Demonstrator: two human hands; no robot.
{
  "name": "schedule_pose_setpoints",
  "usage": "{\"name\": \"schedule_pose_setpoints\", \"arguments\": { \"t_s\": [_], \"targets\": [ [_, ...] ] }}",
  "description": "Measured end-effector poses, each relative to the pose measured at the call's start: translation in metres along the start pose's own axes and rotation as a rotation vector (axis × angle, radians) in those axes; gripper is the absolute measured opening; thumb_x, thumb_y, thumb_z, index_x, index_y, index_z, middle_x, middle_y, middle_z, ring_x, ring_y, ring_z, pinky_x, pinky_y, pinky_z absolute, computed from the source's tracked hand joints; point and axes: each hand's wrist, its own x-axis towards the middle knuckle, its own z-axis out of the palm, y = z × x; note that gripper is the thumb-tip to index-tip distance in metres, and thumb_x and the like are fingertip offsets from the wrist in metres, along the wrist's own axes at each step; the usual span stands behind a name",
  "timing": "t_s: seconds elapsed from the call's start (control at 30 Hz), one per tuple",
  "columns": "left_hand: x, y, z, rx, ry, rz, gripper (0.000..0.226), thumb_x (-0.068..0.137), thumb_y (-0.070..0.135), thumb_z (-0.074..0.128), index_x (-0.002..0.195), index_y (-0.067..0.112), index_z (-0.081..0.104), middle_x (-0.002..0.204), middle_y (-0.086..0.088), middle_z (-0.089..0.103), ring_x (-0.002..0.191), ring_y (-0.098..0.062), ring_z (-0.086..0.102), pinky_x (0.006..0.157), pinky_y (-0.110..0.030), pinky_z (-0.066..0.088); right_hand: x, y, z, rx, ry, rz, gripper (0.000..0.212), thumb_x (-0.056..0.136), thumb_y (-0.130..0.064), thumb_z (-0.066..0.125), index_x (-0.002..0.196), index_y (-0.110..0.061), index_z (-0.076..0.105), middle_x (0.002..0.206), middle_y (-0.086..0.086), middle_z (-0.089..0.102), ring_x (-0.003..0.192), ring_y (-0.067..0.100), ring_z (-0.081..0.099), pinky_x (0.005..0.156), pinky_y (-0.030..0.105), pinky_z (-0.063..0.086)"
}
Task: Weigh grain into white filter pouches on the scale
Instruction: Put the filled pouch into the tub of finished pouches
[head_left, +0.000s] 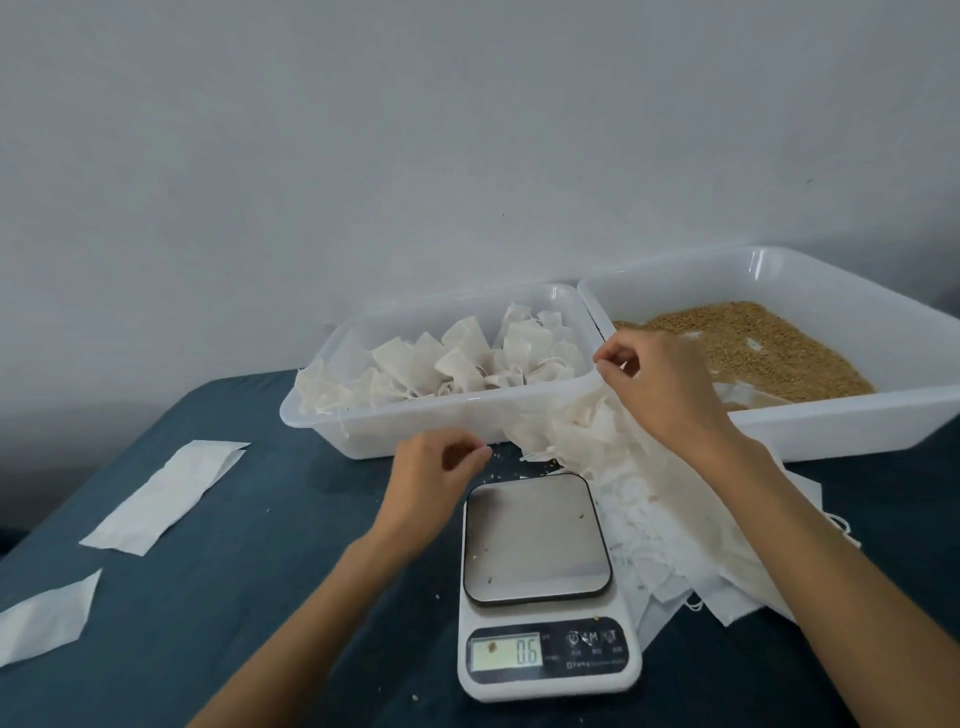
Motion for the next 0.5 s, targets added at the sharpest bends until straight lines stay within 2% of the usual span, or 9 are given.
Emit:
{"name": "schedule_pose_setpoints", "arguments": {
  "t_s": [0.07, 0.17, 0.3, 0.4, 0.5],
  "targets": [
    [0.009, -0.002, 0.017, 0.089, -0.049, -0.078, 0.031, 0.099, 0.028, 0.070, 0.076, 0.008, 0.076, 0.070, -0.005, 0.073, 0.060, -0.013, 0.057, 0.066, -0.032, 0.047, -0.001, 0.000, 0.001, 0.005, -0.008, 0.003, 0.006, 0.092, -0.019, 0.069, 0.092, -0.021, 0.074, 0.078, -0.015, 0.067, 0.068, -0.002, 0.060, 0.063, 0.024, 0.051],
    [0.024, 0.003, 0.040, 0.159, -0.107, -0.157, 0.040, 0.098, 0.039, 0.069, 0.077, 0.007, 0.078, 0.073, -0.014, 0.073, 0.063, -0.025, 0.061, 0.067, -0.038, 0.052, -0.002, 0.001, 0.001, 0.001, -0.001, -0.005, 0.007, 0.092, -0.019, 0.069, 0.091, -0.022, 0.074, 0.078, -0.017, 0.067, 0.069, -0.002, 0.060, 0.064, 0.026, 0.053],
    [0.038, 0.014, 0.059, 0.074, -0.077, -0.203, 0.030, 0.093, 0.032, 0.076, 0.081, 0.005, 0.077, 0.078, -0.011, 0.075, 0.070, -0.022, 0.063, 0.065, -0.033, 0.049, -0.001, 0.002, 0.001, -0.002, 0.001, -0.016, 0.006, 0.092, -0.020, 0.069, 0.091, -0.023, 0.073, 0.076, -0.017, 0.066, 0.068, -0.003, 0.060, 0.062, 0.022, 0.049],
    [0.044, 0.020, 0.064, 0.025, 0.019, -0.229, 0.009, 0.091, 0.021, 0.076, 0.088, 0.013, 0.079, 0.084, -0.002, 0.077, 0.080, -0.018, 0.072, 0.074, -0.034, 0.058, -0.001, 0.002, 0.001, 0.010, -0.003, -0.016, 0.006, 0.092, -0.019, 0.069, 0.090, -0.023, 0.073, 0.076, -0.016, 0.067, 0.068, -0.003, 0.060, 0.062, 0.019, 0.048],
    [0.046, 0.021, 0.065, -0.016, 0.054, -0.236, 0.006, 0.090, 0.015, 0.076, 0.084, 0.016, 0.077, 0.081, -0.001, 0.076, 0.075, -0.015, 0.071, 0.072, -0.033, 0.058, -0.002, -0.001, 0.000, 0.018, -0.007, -0.017, 0.006, 0.091, -0.019, 0.069, 0.090, -0.023, 0.074, 0.077, -0.015, 0.067, 0.069, -0.003, 0.061, 0.064, 0.020, 0.049]
  ]
}}
